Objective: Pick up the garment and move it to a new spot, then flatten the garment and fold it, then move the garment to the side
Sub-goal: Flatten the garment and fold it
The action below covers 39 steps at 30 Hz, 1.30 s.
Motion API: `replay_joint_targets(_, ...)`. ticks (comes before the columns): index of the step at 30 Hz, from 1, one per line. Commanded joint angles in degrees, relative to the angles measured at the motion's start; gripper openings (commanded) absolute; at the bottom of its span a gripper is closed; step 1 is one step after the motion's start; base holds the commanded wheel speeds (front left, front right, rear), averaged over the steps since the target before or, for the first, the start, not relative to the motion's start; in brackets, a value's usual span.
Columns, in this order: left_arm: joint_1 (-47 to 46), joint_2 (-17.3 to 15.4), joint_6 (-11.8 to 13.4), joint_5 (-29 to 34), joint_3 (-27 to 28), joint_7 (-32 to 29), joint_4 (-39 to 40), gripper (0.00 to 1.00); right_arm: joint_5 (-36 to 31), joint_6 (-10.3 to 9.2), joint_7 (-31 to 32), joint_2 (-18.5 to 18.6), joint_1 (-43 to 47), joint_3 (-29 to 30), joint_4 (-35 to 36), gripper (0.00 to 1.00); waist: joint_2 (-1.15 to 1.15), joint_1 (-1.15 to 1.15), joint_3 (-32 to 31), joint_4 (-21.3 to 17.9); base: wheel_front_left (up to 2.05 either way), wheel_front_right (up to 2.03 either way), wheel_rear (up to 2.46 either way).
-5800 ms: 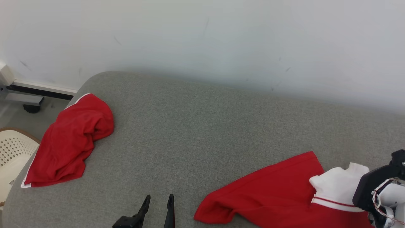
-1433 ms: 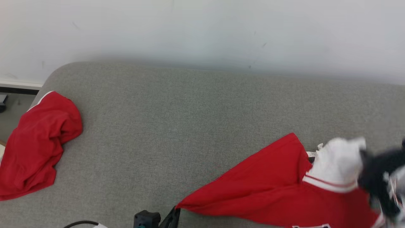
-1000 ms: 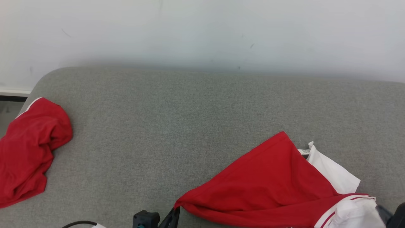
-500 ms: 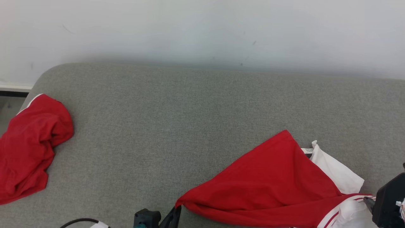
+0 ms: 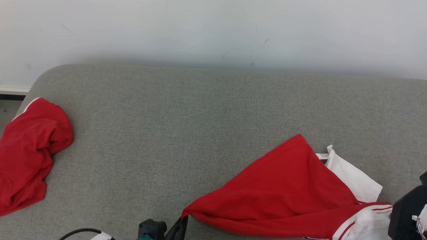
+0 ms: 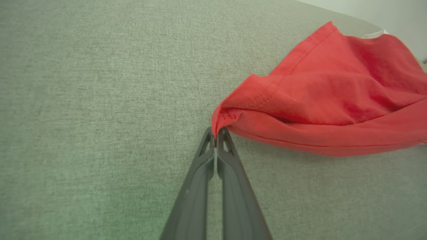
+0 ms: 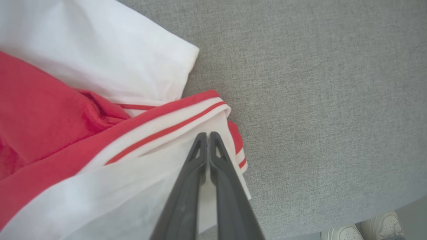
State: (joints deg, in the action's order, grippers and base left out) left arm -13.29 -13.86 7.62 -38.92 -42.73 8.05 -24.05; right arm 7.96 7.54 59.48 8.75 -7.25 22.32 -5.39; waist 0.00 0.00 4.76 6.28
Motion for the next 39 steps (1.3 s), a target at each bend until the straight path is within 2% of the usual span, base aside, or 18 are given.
replay_joint_targets(1, -0.6, -0.1, 0.0, -0.3, 0.0, 0.4, -0.3, 0.0, 0.1, -0.08, -0.1, -0.2, 0.4, 0.1, 0.2, 0.0, 0.0, 0.0, 0.0, -0.1, 0.0, 0.0, 0.0)
replay_joint_targets(7, -1.1, 0.0, -0.2, -0.5, 0.2, 1.3, -1.0, 0.0, 0.8, -0.08, -2.0, -0.8, 0.5, 0.2, 2.7, 0.0, 0.0, 0.0, -0.7, -0.4, 0.0, 0.0, 0.0)
replay_joint_targets(12, -2.4, -0.4, 0.4, -1.3, 3.0, 4.4, 0.4, 0.0, 2.0, -0.08, -7.4, -1.7, -1.4, 1.3, 7.0, 0.0, 0.0, 0.0, -1.6, -0.5, 0.0, 0.0, 0.0)
replay_joint_targets(18, -4.1, -0.4, 2.2, -3.0, 8.3, 6.0, 8.4, 0.0, 5.8, -0.08, -12.2, -3.2, -4.4, 1.1, 11.9, 0.0, 0.0, 0.0, -1.7, -0.9, 0.0, 0.0, 0.0)
replay_joint_targets(25, -5.7, -2.2, 3.2, -3.3, 8.9, 2.6, 14.1, 0.0, 7.0, -0.08, -15.9, -2.5, -6.3, -1.0, 15.1, 0.0, 0.0, 0.0, -0.6, -1.8, 0.0, 0.0, 0.0)
replay_joint_targets(31, -8.4, -1.9, 2.6, -5.8, 9.9, -0.6, 16.1, 0.0, 10.7, -0.08, -18.6, -2.0, -13.0, -5.6, 12.7, 0.0, 0.0, 0.0, 3.9, -4.0, 0.0, 0.0, 0.0)
replay_joint_targets(32, -10.0, -2.4, 2.5, -5.5, 10.1, -1.2, 16.0, 0.0, 11.4, -0.08, -19.5, -2.0, -15.1, -6.0, 11.0, 0.0, 0.0, 0.0, 5.2, -4.4, 0.0, 0.0, 0.0)
replay_joint_targets(34, -13.3, -1.3, 1.8, -7.6, 11.8, -2.0, 15.3, 0.0, 11.2, -0.08, -21.3, -1.2, -19.5, -8.0, 7.2, 0.0, 0.0, 0.0, 7.7, -5.1, 0.0, 0.0, 0.0)
replay_joint_targets(36, -18.2, -2.6, 1.2, -5.4, 11.3, -3.4, 13.8, 0.0, 10.7, -0.08, -22.4, -0.1, -24.1, -10.6, 3.1, 0.0, 0.0, 0.0, 10.2, -5.5, 0.0, 0.0, 0.0)
replay_joint_targets(39, -21.5, -0.7, 0.3, -6.4, 11.6, -3.7, 12.6, 0.0, 11.4, -0.08, -23.9, 0.3, -27.9, -12.6, 0.0, 0.0, 0.0, 0.0, 11.6, -5.5, 0.0, 0.0, 0.0)
